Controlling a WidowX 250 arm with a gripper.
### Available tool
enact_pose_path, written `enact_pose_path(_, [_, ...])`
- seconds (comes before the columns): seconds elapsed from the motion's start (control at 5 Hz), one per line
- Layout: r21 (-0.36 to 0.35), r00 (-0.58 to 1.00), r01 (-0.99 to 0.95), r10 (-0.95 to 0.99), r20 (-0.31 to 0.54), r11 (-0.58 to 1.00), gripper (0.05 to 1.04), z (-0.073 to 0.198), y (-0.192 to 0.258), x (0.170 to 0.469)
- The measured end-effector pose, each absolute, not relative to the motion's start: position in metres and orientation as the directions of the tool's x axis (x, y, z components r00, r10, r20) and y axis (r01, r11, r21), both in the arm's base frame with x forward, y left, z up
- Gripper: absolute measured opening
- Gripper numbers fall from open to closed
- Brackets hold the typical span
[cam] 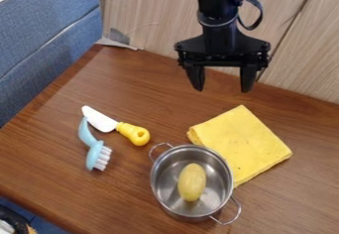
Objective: Put the yellow egg on the yellow table cloth
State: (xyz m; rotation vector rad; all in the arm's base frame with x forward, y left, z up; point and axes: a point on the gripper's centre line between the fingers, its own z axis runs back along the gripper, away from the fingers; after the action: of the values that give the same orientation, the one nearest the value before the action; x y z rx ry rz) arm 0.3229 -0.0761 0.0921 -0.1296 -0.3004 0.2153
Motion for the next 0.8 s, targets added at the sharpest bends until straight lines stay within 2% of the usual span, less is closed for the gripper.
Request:
enact_pose_path(0.2, [-0.149,0.939,-0.200,0.233,0.254,0.968,0.999,0.084,-0.075,0.320])
enact_pose_path(0.8, [-0.112,0.969,-0.142,0.161,0.186,0.984,0.999,0.063,-0.087,0.254])
